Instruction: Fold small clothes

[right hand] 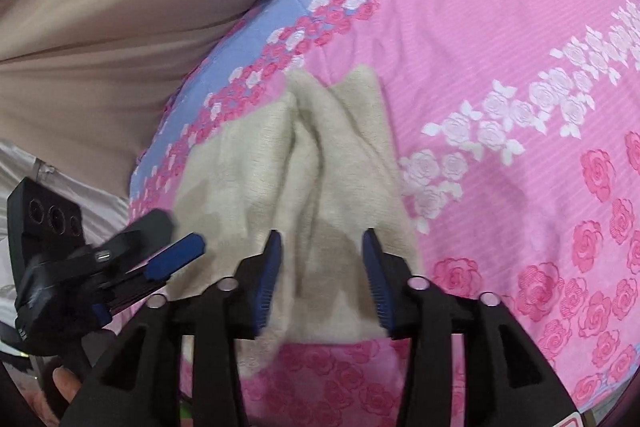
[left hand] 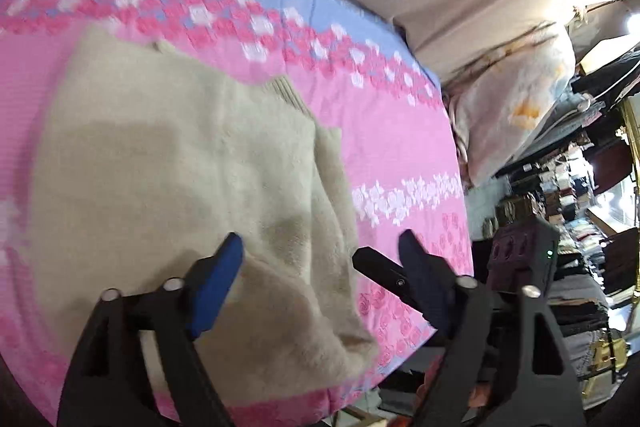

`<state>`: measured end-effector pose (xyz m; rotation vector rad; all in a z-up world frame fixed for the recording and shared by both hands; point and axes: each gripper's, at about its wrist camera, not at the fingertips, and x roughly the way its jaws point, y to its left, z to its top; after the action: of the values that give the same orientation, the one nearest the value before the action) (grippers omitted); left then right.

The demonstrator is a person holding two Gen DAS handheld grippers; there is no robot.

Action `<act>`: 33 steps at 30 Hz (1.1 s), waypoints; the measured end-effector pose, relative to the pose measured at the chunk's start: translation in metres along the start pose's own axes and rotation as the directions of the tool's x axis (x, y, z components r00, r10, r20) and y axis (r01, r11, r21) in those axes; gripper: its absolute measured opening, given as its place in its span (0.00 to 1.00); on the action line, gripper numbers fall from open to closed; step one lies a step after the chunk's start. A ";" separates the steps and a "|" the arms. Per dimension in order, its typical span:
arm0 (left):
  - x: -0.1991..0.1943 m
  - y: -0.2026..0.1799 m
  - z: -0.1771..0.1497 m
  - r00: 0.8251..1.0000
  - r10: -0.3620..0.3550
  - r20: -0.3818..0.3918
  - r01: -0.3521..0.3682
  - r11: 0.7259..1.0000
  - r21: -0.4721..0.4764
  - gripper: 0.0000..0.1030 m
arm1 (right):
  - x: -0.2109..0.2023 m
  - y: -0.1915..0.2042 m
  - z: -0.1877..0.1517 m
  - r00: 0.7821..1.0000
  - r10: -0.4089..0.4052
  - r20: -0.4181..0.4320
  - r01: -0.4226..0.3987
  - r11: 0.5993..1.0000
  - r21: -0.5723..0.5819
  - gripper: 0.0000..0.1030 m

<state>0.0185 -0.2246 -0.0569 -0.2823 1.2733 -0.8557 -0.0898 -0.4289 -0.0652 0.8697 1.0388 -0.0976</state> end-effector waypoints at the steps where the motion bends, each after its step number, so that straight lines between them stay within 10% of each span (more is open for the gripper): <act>1: -0.018 0.003 0.002 0.999 0.015 0.047 -0.016 1.000 0.013 0.80 | 0.005 0.008 0.003 1.000 0.009 -0.008 -0.009 1.000 -0.008 0.62; 6: -0.081 0.032 0.006 0.977 0.096 0.188 -0.095 0.995 -0.013 0.85 | 0.054 0.027 0.008 0.990 0.061 -0.130 -0.056 0.997 0.044 0.73; 8: -0.093 0.050 0.011 0.971 0.115 0.208 -0.105 0.993 -0.062 0.86 | 0.069 0.036 0.006 0.988 0.037 -0.149 -0.034 0.999 0.023 0.46; 9: -0.096 0.058 0.011 0.970 0.126 0.210 -0.110 0.990 -0.083 0.86 | 0.072 0.042 0.008 0.988 0.006 -0.154 -0.007 1.000 -0.004 0.15; 15: -0.134 0.092 0.004 0.938 0.169 0.303 -0.118 0.977 -0.179 0.86 | -0.015 0.112 0.027 0.969 0.246 0.023 -0.233 0.943 -0.239 0.13; 17: -0.133 0.092 0.004 0.937 0.179 0.300 -0.130 0.976 -0.176 0.86 | -0.030 0.106 0.028 0.979 0.200 0.047 -0.179 0.941 -0.286 0.13; 20: -0.122 0.087 0.002 0.949 0.170 0.264 -0.127 0.977 -0.171 0.86 | 0.014 0.050 0.021 0.998 -0.062 -0.009 0.057 0.963 -0.263 0.17; 22: -0.108 0.079 0.003 0.959 0.170 0.228 -0.138 0.979 -0.149 0.86 | 0.049 0.007 0.010 0.965 -0.242 -0.104 0.221 0.958 -0.182 0.17; 27: -0.080 0.063 0.004 0.969 0.195 0.155 -0.186 0.980 -0.069 0.86 | 0.009 0.012 -0.005 0.987 -0.155 0.038 0.158 0.982 -0.107 0.43; 33: -0.027 0.073 0.013 0.968 0.248 0.041 -0.243 0.966 -0.089 0.86 | 0.035 0.007 -0.002 0.974 -0.224 -0.028 0.219 0.968 -0.126 0.75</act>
<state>0.0584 -0.1607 -0.0788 -0.2060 1.2671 -0.5810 -0.0694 -0.4121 -0.0892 0.6445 1.1671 -0.2027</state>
